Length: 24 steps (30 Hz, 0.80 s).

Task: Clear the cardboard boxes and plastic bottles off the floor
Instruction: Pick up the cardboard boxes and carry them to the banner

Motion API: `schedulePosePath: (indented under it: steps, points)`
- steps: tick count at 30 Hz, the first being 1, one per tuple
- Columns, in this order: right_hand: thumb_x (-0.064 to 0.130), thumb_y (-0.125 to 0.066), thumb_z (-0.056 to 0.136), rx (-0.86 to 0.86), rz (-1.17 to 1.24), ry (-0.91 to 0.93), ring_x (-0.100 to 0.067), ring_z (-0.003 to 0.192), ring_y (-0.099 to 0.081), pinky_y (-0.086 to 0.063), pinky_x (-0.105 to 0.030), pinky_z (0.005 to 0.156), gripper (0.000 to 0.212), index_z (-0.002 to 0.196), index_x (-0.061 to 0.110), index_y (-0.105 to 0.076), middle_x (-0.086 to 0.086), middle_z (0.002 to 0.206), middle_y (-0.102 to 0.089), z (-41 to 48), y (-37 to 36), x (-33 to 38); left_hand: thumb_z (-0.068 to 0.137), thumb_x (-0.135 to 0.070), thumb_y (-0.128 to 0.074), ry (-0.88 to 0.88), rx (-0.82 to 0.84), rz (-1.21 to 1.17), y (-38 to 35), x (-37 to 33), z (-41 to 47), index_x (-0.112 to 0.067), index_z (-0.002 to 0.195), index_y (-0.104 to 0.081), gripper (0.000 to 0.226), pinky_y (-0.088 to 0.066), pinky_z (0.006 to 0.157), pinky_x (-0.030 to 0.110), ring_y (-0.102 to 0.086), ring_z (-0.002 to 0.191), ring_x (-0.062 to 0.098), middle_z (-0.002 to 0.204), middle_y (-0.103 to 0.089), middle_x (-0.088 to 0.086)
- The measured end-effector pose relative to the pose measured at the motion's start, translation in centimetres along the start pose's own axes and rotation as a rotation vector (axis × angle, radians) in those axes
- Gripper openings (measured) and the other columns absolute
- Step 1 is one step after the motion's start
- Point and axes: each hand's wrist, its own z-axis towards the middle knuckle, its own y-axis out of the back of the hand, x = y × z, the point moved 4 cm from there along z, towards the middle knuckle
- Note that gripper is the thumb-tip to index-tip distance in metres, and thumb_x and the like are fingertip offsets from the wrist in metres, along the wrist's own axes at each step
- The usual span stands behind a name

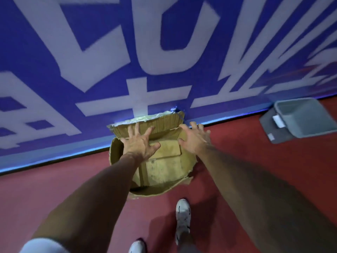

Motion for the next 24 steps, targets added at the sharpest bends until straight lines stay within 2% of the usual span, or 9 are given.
schedulePosePath:
  steps: [6, 12, 17, 21, 24]
  points:
    - [0.060, -0.046, 0.096, -0.126, 0.030, -0.253, -0.035, 0.139, -0.028, -0.031, -0.054, 0.105, 0.067, 0.155, 0.039, -0.023, -0.010, 0.156, -0.027, -12.4, 9.6, -4.2, 0.092, -0.066, -0.046, -0.268, -0.050, 0.111, 9.5, -7.4, -6.7, -0.045, 0.156, -0.011, 0.076, -0.021, 0.111, 0.070, 0.004, 0.152, 0.040, 0.167, 0.004, 0.011]
    - [0.054, -0.051, 0.094, -0.224, 0.115, -0.495, -0.037, 0.140, -0.027, -0.029, -0.058, 0.108, 0.069, 0.155, 0.038, -0.024, -0.010, 0.157, -0.026, -25.3, 14.3, -10.2, 0.094, -0.063, -0.043, -0.504, -0.111, 0.211, 13.8, -17.4, -13.9, -0.045, 0.155, -0.014, 0.070, -0.025, 0.109, 0.065, -0.002, 0.151, 0.038, 0.166, -0.002, 0.010]
    - [0.051, -0.059, 0.091, -0.266, 0.181, -0.715, -0.035, 0.136, -0.031, -0.030, -0.057, 0.107, 0.067, 0.151, 0.037, -0.031, -0.008, 0.151, -0.032, -36.0, 14.3, -16.2, 0.093, -0.062, -0.049, -0.692, -0.114, 0.224, 13.3, -26.5, -19.8, -0.043, 0.154, -0.023, 0.069, -0.025, 0.110, 0.068, -0.005, 0.150, 0.036, 0.165, -0.009, 0.009]
    - [0.050, -0.057, 0.092, -0.285, 0.212, -0.880, -0.036, 0.137, -0.031, -0.031, -0.057, 0.106, 0.065, 0.150, 0.035, -0.032, -0.010, 0.152, -0.030, -44.9, 12.5, -20.4, 0.092, -0.059, -0.052, -0.851, -0.091, 0.209, 10.8, -33.4, -26.5, -0.042, 0.152, -0.027, 0.068, -0.024, 0.111, 0.068, -0.006, 0.151, 0.035, 0.165, -0.010, 0.009]
    - [0.053, -0.053, 0.094, -0.291, 0.237, -0.992, -0.037, 0.139, -0.030, -0.031, -0.058, 0.106, 0.067, 0.153, 0.036, -0.027, -0.010, 0.154, -0.029, -52.4, 10.1, -23.2, 0.092, -0.060, -0.051, -0.959, -0.092, 0.258, 7.8, -37.7, -32.2, -0.044, 0.152, -0.026, 0.067, -0.017, 0.112, 0.072, -0.005, 0.150, 0.035, 0.164, -0.011, 0.010]
